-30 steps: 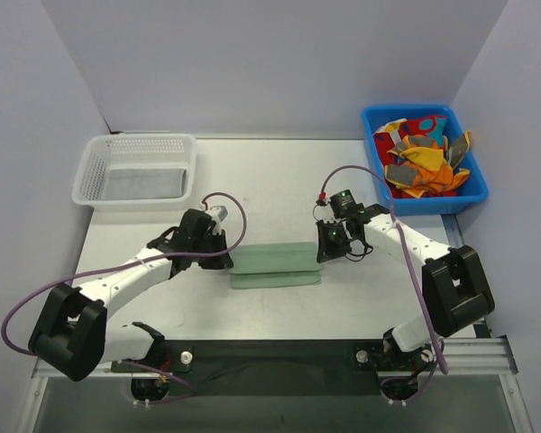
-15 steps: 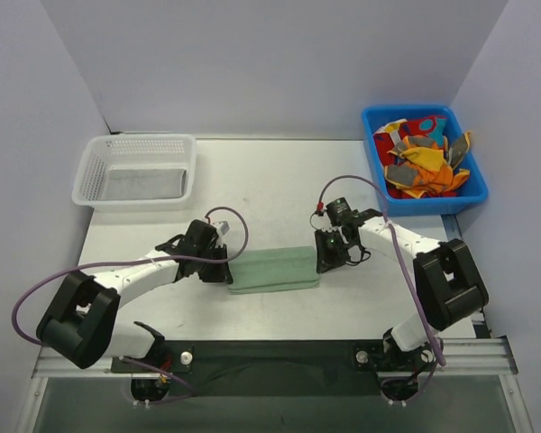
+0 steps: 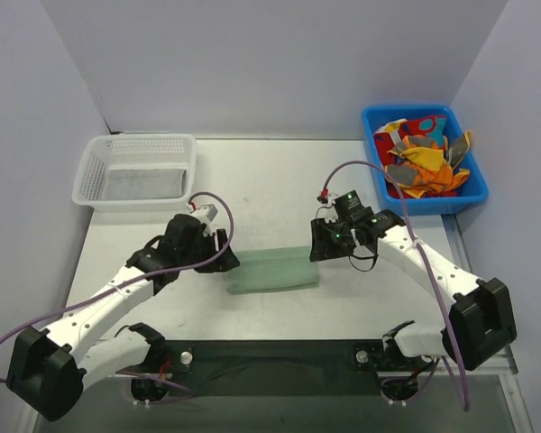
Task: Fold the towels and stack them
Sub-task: Fold the towel, then smooth out wrinkles on the folded towel
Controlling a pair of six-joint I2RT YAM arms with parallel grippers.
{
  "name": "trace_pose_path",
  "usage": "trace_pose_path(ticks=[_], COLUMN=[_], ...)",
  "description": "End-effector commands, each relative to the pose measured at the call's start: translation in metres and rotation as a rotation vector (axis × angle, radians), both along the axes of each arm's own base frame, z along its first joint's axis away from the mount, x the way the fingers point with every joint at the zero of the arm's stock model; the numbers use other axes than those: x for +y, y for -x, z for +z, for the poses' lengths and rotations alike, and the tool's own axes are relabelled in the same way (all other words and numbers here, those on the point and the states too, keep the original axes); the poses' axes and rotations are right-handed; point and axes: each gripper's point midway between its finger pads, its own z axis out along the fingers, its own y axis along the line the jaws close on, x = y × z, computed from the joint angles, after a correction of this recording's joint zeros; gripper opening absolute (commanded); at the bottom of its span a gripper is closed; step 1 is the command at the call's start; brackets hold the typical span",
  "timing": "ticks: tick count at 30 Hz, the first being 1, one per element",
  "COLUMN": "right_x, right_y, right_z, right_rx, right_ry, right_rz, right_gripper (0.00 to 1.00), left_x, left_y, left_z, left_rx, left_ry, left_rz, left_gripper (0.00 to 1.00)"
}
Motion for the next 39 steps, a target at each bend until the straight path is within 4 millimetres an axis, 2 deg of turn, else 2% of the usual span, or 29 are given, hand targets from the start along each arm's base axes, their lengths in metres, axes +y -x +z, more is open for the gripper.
trace_pose_path(ticks=[1, 3, 5, 6, 7, 9, 10, 13, 16, 18, 21, 23, 25, 27, 29, 30, 31, 32, 33, 34, 35, 36, 37, 39], right_x=[0.011, 0.018, 0.026, 0.024, 0.026, 0.027, 0.026, 0.023, 0.014, 0.01, 0.013, 0.02, 0.027, 0.039, 0.053, 0.056, 0.072, 0.077, 0.086, 0.091, 0.096, 0.106, 0.108, 0.118], right_y=[-0.004, 0.0, -0.001, 0.005, 0.004, 0.009, 0.014, 0.027, 0.031, 0.028, 0.02, 0.009, -0.003, -0.02, -0.031, -0.03, -0.043, -0.047, -0.055, -0.054, -0.056, -0.063, -0.061, -0.065], right_z=[0.007, 0.001, -0.007, -0.019, -0.026, -0.038, -0.049, -0.068, -0.08, -0.08, -0.064, -0.04, -0.017, 0.005, 0.018, 0.013, 0.028, 0.029, 0.032, 0.024, 0.021, 0.022, 0.011, -0.004], right_rx=[0.001, 0.029, 0.041, 0.067, 0.074, 0.108, 0.138, 0.212, 0.241, 0.229, 0.174, 0.1, 0.025, -0.074, -0.111, -0.11, -0.186, -0.189, -0.232, -0.251, -0.259, -0.272, -0.257, -0.241], right_ry=[-0.027, -0.055, -0.087, -0.081, -0.092, -0.098, -0.09, -0.073, -0.047, -0.04, -0.07, -0.118, -0.182, -0.28, -0.391, -0.425, -0.509, -0.541, -0.566, -0.557, -0.571, -0.624, -0.638, -0.689], right_rz=[-0.03, -0.025, -0.042, -0.051, -0.057, -0.064, -0.063, -0.052, -0.065, -0.076, -0.076, -0.078, -0.1, -0.124, -0.184, -0.21, -0.202, -0.229, -0.233, -0.245, -0.257, -0.274, -0.286, -0.315], right_gripper=[0.43, 0.41, 0.37, 0.36, 0.35, 0.33, 0.33, 0.32, 0.31, 0.3, 0.3, 0.31, 0.32, 0.35, 0.41, 0.43, 0.45, 0.48, 0.5, 0.53, 0.54, 0.55, 0.55, 0.55], left_x=[-0.013, -0.025, -0.033, -0.037, -0.039, -0.042, -0.04, -0.028, -0.015, -0.008, -0.006, -0.009, -0.017, -0.026, -0.033, -0.041, -0.046, -0.05, -0.06, -0.061, -0.061, -0.066, -0.066, -0.063], left_y=[-0.008, -0.006, -0.003, 0.0, 0.002, 0.007, 0.012, 0.021, 0.025, 0.024, 0.013, 0.007, -0.004, -0.016, -0.025, -0.034, -0.037, -0.041, -0.05, -0.051, -0.057, -0.063, -0.062, -0.069], left_z=[0.019, 0.018, 0.004, -0.004, -0.019, -0.033, -0.048, -0.073, -0.083, -0.084, -0.068, -0.05, -0.023, -0.003, 0.008, 0.018, 0.013, 0.014, 0.024, 0.011, 0.006, 0.01, -0.008, -0.018], left_rx=[-0.014, -0.01, 0.019, 0.032, 0.07, 0.102, 0.135, 0.182, 0.199, 0.196, 0.139, 0.088, 0.024, -0.03, -0.063, -0.102, -0.084, -0.092, -0.127, -0.109, -0.116, -0.128, -0.096, -0.098], left_ry=[0.04, 0.045, 0.028, 0.023, 0.018, 0.014, -0.007, -0.072, -0.127, -0.155, -0.157, -0.123, -0.058, 0.016, 0.069, 0.121, 0.146, 0.166, 0.23, 0.224, 0.232, 0.285, 0.275, 0.281], left_rz=[0.011, -0.02, -0.038, -0.047, -0.044, -0.054, -0.052, -0.05, -0.031, -0.014, 0.01, 0.025, 0.051, 0.081, 0.11, 0.12, 0.143, 0.156, 0.169, 0.186, 0.214, 0.238, 0.256, 0.312], left_gripper=[0.63, 0.61, 0.58, 0.55, 0.53, 0.48, 0.45, 0.42, 0.4, 0.4, 0.41, 0.5, 0.58, 0.6, 0.6, 0.6, 0.6, 0.59, 0.59, 0.58, 0.55, 0.54, 0.52, 0.49])
